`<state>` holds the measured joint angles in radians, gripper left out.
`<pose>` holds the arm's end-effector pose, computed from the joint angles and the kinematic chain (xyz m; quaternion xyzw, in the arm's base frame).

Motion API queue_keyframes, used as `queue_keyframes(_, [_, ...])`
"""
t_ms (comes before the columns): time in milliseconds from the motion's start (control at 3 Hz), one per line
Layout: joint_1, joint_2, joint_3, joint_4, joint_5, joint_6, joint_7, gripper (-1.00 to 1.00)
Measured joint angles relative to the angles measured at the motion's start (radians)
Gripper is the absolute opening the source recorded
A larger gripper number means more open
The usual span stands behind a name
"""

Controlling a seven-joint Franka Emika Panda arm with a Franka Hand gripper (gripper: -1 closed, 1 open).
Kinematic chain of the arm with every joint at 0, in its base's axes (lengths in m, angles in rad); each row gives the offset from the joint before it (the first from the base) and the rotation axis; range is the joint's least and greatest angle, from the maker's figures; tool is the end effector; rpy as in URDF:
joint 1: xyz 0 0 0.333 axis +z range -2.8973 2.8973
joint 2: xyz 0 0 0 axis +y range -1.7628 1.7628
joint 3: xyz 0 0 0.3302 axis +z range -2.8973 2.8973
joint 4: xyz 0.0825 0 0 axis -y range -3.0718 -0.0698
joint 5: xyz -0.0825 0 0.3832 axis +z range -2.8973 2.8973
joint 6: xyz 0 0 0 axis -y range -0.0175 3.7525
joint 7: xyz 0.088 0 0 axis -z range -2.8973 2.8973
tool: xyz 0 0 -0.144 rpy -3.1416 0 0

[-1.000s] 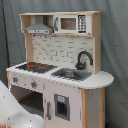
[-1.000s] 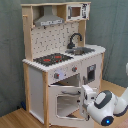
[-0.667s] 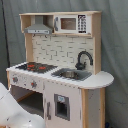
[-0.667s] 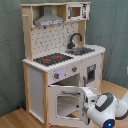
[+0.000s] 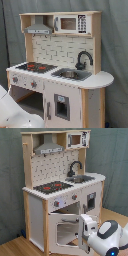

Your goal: Play with the kitchen

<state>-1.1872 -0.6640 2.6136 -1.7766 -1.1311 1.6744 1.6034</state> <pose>0.1759 0.6022 0.2724 0.7148 0.1575 0.5985 0.3257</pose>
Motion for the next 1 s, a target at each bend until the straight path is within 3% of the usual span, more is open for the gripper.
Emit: queue_keyframes(1000, [0.019, 0.017, -0.003, 0.152, -0.003, -0.109, -0.283, 1.00])
